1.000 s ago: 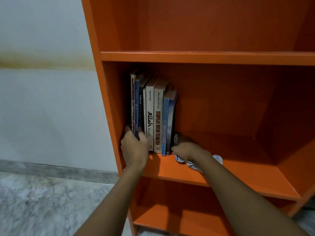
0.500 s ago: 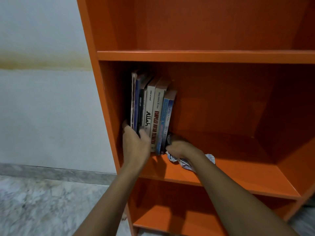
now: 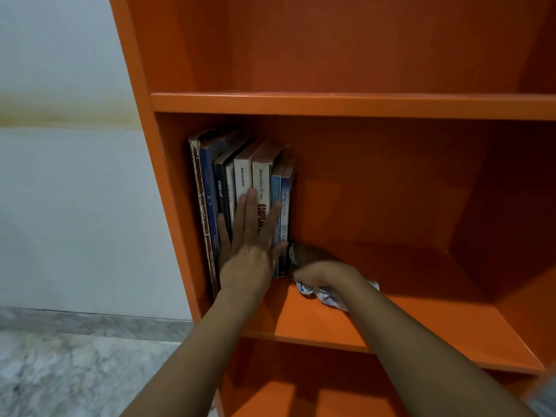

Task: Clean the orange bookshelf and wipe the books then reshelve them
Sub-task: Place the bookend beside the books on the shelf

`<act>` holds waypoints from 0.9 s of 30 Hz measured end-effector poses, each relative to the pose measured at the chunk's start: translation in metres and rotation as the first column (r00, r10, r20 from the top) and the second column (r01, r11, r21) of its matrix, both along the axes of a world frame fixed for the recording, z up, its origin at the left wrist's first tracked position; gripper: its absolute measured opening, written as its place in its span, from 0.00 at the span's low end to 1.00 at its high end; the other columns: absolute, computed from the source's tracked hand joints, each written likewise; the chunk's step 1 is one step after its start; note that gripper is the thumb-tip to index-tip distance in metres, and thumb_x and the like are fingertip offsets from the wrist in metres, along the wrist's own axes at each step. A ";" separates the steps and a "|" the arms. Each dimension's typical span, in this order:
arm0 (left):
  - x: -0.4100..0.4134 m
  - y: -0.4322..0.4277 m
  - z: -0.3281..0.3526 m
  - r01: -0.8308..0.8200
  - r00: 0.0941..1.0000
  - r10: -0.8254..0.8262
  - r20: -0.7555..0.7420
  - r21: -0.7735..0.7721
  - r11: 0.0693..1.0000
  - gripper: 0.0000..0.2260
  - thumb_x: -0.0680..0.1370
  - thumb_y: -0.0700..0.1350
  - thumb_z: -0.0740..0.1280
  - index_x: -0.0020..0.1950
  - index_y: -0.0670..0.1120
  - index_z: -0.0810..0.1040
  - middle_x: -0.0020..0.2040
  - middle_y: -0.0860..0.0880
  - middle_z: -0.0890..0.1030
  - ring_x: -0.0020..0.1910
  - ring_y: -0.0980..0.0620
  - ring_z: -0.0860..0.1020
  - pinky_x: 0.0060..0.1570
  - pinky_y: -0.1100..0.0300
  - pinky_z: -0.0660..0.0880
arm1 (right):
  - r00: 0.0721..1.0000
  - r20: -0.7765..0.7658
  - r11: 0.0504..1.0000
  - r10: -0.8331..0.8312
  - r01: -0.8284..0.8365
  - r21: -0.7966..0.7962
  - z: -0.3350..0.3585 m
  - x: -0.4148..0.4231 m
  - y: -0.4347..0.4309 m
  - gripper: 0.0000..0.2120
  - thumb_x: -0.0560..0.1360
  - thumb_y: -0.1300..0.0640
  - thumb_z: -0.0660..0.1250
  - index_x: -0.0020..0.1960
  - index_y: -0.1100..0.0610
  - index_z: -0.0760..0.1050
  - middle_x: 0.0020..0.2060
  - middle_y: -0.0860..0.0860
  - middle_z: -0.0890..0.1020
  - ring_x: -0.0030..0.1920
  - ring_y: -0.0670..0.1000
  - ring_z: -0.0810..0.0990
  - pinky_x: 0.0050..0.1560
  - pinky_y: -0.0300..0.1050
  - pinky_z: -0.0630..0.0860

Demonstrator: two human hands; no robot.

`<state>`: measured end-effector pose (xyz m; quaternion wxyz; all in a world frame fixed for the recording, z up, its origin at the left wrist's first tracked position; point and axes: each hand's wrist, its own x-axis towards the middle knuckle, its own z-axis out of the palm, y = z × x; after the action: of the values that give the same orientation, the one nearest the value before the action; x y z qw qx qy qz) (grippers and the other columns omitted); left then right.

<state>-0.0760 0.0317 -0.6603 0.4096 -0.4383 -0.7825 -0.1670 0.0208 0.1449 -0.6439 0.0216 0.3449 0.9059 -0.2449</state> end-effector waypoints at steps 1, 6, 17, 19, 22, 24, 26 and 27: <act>-0.003 0.005 -0.002 -0.001 1.000 0.001 -0.010 0.027 1.000 0.36 0.78 0.63 0.61 0.80 0.54 0.48 0.80 0.42 0.43 0.79 0.44 0.44 0.74 0.41 0.36 | 1.000 -0.008 1.000 0.015 -0.014 0.023 0.002 -0.002 0.003 0.17 0.79 0.61 0.62 0.68 0.56 0.69 0.44 0.54 0.78 0.36 0.52 0.78 0.33 0.45 0.75; -0.010 0.014 -0.007 -0.019 0.997 0.022 -0.076 0.038 0.999 0.35 0.78 0.66 0.59 0.80 0.55 0.49 0.80 0.41 0.42 0.79 0.44 0.41 0.74 0.39 0.39 | 0.997 0.019 0.996 0.071 -0.072 0.059 0.003 -0.003 0.014 0.13 0.80 0.53 0.64 0.63 0.53 0.72 0.47 0.52 0.80 0.48 0.55 0.82 0.45 0.49 0.80; -0.010 0.003 -0.010 0.033 0.999 -0.034 -0.011 -0.113 0.993 0.49 0.73 0.58 0.69 0.79 0.52 0.35 0.77 0.42 0.31 0.76 0.43 0.31 0.71 0.38 0.31 | 0.990 -0.144 0.994 -0.007 -0.009 -0.112 0.002 0.015 0.030 0.16 0.79 0.54 0.63 0.66 0.54 0.72 0.48 0.49 0.80 0.43 0.47 0.80 0.37 0.42 0.74; -0.012 0.004 -0.009 0.024 1.000 -0.025 -0.005 -0.139 0.990 0.51 0.72 0.59 0.70 0.79 0.52 0.35 0.77 0.41 0.30 0.76 0.43 0.31 0.70 0.38 0.30 | 0.987 -0.147 0.995 -0.066 0.053 -0.090 -0.006 0.004 0.024 0.15 0.79 0.55 0.62 0.65 0.55 0.72 0.47 0.51 0.80 0.44 0.51 0.82 0.39 0.45 0.77; -0.013 0.004 -0.007 0.000 1.000 0.004 0.021 -0.174 0.985 0.52 0.72 0.61 0.69 0.78 0.51 0.32 0.76 0.41 0.28 0.76 0.42 0.30 0.70 0.38 0.28 | 0.975 -0.190 0.992 -0.116 0.105 -0.068 -0.012 -0.001 0.013 0.16 0.80 0.56 0.61 0.68 0.52 0.69 0.52 0.54 0.79 0.46 0.55 0.82 0.43 0.49 0.79; -0.009 0.004 -0.003 0.006 0.997 0.010 0.075 -0.208 0.978 0.52 0.73 0.61 0.68 0.76 0.52 0.28 0.75 0.42 0.25 0.74 0.43 0.27 0.68 0.39 0.25 | 0.973 -0.206 0.994 -0.101 0.091 -0.053 -0.012 0.005 0.009 0.17 0.80 0.56 0.62 0.69 0.52 0.69 0.53 0.54 0.80 0.48 0.57 0.82 0.45 0.50 0.78; -0.006 0.002 0.001 0.021 0.992 0.010 0.124 -0.239 0.971 0.50 0.76 0.61 0.65 0.73 0.53 0.22 0.71 0.43 0.20 0.71 0.45 0.21 0.65 0.41 0.20 | 0.975 -0.220 0.998 -0.034 0.022 -0.059 -0.007 0.017 0.014 0.14 0.80 0.53 0.63 0.65 0.50 0.73 0.49 0.49 0.81 0.46 0.52 0.83 0.43 0.48 0.79; -0.005 0.001 0.004 0.037 0.987 0.005 0.159 -0.260 0.965 0.49 0.78 0.60 0.63 0.71 0.54 0.20 0.70 0.44 0.18 0.69 0.45 0.19 0.64 0.42 0.19 | 0.965 -0.263 0.998 -0.020 0.003 -0.066 -0.001 0.023 0.022 0.12 0.80 0.52 0.64 0.63 0.49 0.76 0.47 0.47 0.82 0.44 0.48 0.83 0.41 0.44 0.79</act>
<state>-0.0808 0.0326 -0.6563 0.2834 -0.4803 -0.8240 -0.0996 0.0443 0.1665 -0.6447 -0.0891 0.3138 0.8902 -0.3181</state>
